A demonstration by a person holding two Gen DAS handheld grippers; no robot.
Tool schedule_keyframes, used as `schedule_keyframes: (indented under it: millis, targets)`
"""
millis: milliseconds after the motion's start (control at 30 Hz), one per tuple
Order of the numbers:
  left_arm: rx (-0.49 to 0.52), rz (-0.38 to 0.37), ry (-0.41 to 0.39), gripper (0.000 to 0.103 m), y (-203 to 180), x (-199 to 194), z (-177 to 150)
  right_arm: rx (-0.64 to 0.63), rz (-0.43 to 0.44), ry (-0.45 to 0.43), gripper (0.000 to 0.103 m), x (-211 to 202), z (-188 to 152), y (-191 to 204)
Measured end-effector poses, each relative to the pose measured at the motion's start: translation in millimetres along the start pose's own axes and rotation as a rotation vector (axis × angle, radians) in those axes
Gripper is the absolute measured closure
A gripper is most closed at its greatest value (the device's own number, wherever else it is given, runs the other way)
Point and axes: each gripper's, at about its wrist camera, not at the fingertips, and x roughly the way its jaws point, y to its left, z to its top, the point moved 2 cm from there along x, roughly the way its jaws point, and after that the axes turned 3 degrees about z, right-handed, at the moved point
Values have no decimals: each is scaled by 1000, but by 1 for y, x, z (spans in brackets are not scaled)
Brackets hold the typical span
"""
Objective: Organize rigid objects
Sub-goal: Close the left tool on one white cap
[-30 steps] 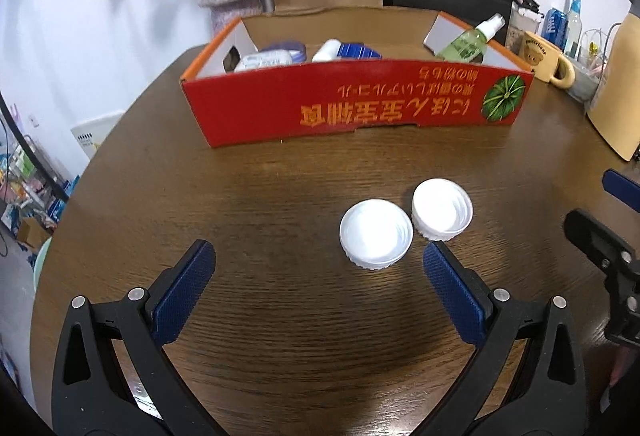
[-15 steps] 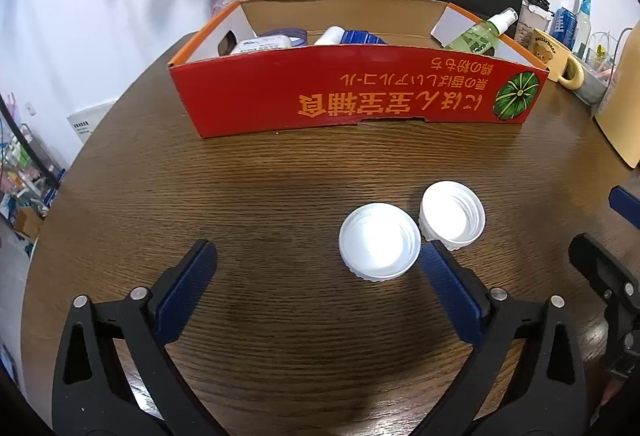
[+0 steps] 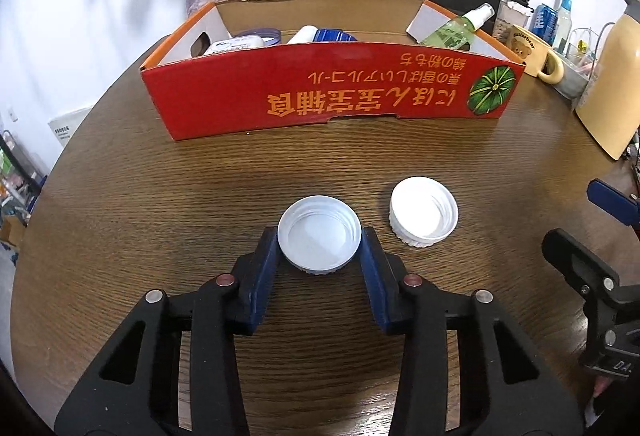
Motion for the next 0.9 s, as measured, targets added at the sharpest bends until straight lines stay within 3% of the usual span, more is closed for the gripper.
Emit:
schedule_keyframes:
  millis: [633,900]
  targets:
    - [4,4,-61,66,6,-16,4,0,-1,4,10,3,0,3]
    - [-27,8,-81,66,22,-21,8,-35,30,26,10,10,3,24]
